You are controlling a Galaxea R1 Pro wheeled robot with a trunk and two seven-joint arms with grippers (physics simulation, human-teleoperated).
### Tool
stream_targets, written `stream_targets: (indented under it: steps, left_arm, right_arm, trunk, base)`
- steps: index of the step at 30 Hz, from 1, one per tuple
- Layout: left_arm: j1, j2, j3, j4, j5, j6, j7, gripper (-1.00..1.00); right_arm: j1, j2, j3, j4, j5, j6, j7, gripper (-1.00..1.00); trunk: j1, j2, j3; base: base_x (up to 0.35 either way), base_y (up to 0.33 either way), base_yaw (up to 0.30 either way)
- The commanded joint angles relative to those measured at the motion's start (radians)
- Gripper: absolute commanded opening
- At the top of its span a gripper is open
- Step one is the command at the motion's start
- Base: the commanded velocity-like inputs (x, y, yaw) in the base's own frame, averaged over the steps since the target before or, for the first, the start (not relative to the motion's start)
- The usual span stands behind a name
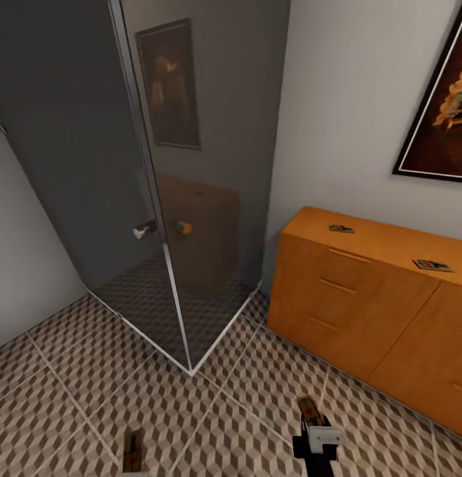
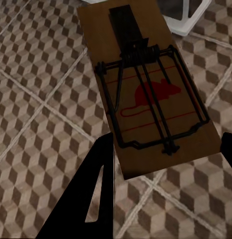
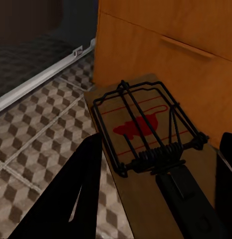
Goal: Take the four mousetraps from the cabinet in the bathroom and place them on the bathroom floor. Make sure all four end up on the same floor surface, and ensure that at least two of them are either under or directly next to the same bathroom sink.
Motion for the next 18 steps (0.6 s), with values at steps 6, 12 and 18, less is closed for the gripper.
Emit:
stream_targets:
  steps: [6, 12, 18]
  left_arm:
    - [-0.002, -0.001, -0.009, 0.004, 0.004, -0.005, 0.005, -1.00]
    - [-0.002, -0.002, -0.009, 0.004, 0.004, -0.005, 0.005, -1.00]
    - [-0.002, -0.003, -0.009, 0.004, 0.004, -0.005, 0.005, -1.00]
  right_arm:
    - [0.000, 0.000, -0.007, 0.000, 0.011, -0.002, -0.007, -1.00]
    - [0.000, 0.000, -0.007, 0.000, 0.011, -0.002, -0.007, -1.00]
    - [0.000, 0.000, -0.007, 0.000, 0.011, -0.002, -0.007, -1.00]
  trunk:
    - [0.000, -0.001, -0.001]
    - [0.000, -0.001, -0.001]
    - [0.000, -0.001, -0.001]
  base:
    - [0.000, 0.000, 0.286]
    - [0.000, 0.000, 0.286]
    - [0.000, 0.000, 0.286]
